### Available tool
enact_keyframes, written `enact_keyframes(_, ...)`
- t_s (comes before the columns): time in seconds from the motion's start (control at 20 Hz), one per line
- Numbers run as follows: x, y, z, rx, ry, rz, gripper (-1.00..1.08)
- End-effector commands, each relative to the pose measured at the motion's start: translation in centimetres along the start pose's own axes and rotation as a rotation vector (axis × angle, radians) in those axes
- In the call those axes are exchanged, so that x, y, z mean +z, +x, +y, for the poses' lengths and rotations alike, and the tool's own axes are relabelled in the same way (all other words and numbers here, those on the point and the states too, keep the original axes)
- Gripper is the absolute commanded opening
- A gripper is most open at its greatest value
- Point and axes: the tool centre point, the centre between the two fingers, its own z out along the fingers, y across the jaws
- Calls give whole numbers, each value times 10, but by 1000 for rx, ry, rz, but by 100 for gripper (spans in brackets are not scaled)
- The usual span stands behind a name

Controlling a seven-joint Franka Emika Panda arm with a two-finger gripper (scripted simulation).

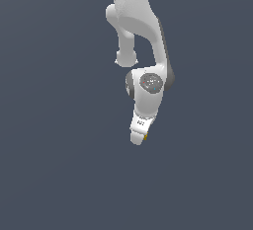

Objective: Pick up the object and move it to a goal position.

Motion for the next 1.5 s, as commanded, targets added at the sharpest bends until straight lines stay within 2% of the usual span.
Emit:
enact_keyframes(0.0,7,0,0,-1,1,0,100)
enact_keyframes(0.35,41,0,-2,-5,1,0,100)
enact_keyframes(0.6,48,0,0,-5,1,0,100)
enact_keyframes(0.65,48,0,0,-5,1,0,-100)
enact_keyframes(1.45,38,0,-2,-5,1,0,-100)
